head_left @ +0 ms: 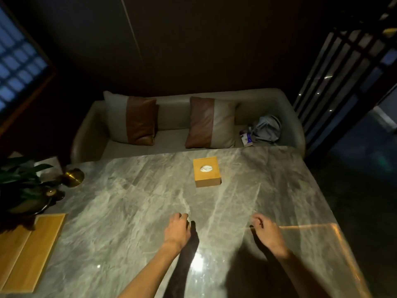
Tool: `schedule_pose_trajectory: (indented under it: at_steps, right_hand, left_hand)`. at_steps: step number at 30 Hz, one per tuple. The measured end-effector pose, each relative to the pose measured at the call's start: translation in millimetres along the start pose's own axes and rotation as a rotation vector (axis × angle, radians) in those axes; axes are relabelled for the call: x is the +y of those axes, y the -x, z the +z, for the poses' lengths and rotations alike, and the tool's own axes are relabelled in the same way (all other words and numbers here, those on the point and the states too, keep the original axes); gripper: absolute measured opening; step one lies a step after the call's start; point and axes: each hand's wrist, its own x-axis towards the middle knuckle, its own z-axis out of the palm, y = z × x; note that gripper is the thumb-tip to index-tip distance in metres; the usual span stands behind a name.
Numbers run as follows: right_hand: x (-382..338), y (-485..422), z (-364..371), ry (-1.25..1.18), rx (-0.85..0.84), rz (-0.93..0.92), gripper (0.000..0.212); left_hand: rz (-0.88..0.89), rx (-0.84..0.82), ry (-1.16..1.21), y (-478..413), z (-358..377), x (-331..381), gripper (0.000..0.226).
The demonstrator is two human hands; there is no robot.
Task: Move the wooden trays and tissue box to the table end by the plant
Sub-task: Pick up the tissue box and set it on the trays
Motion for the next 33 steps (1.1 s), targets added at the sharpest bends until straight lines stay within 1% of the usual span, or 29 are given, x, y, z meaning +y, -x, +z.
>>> schedule_pose_trajectory:
  at_steps: [3, 6, 9, 12, 14, 16, 18, 20, 22, 24, 26, 28, 29, 33]
  right_hand:
    - [7, -10, -9, -0.022, -0.022, 0.039, 0.026]
    - [-3, -33, -19, -0.002, -0.064, 0.064, 0.032]
    - [-22, -75, -21, 0.008, -0.106, 0.05, 0.033]
    - [-50, -130, -13, -0.049, -0.148, 0.026, 0.035]
    - [-71, -163, -3, -0.089, -0.187, 0.003, 0.04]
    - [-91, -191, 12, -0.139, -0.235, -0.002, 0.048]
    - [-108, -215, 27, -0.19, -0.261, 0.045, 0.06]
    - [-116, -231, 43, -0.214, -0.289, 0.08, 0.07]
    - [-117, -241, 57, -0.234, -0.323, 0.101, 0.075]
    - [-116, -245, 68, -0.26, -0.328, 0.101, 0.074]
    - [-116, -246, 74, -0.295, -0.324, 0.055, 0.064]
    - [-118, -245, 75, -0.3, -0.33, -0.036, 0.053]
    - [-120, -242, 76, -0.28, -0.335, -0.071, 0.05]
    - [-127, -221, 80, -0.244, -0.315, -0.067, 0.048]
  left_hand:
    - [0.0, -0.027, -0.034, -16, -4, 9, 0.037]
    - [-0.029, -0.018, -0.134, -44, -10, 20, 0.037]
    - [-0.068, 0.013, -0.179, -81, -14, 27, 0.036]
    - [-0.137, 0.032, -0.152, -123, -21, 36, 0.037]
    - [-0.22, 0.015, -0.069, -148, -28, 41, 0.037]
    - [-0.309, 0.035, 0.076, -172, -29, 45, 0.037]
    - [-0.367, 0.052, 0.279, -195, -27, 49, 0.043]
    - [-0.39, 0.022, 0.521, -212, -22, 50, 0.052]
    - [-0.41, -0.014, 0.698, -224, -14, 52, 0.058]
    - [-0.427, -0.038, 0.852, -230, -6, 56, 0.058]
    - [-0.398, -0.055, 0.953, -232, 3, 61, 0.047]
    - [-0.361, -0.039, 0.986, -231, 8, 63, 0.039]
    - [-0.349, -0.025, 0.995, -229, 8, 63, 0.038]
    - [-0.326, -0.01, 0.968, -208, 1, 58, 0.038]
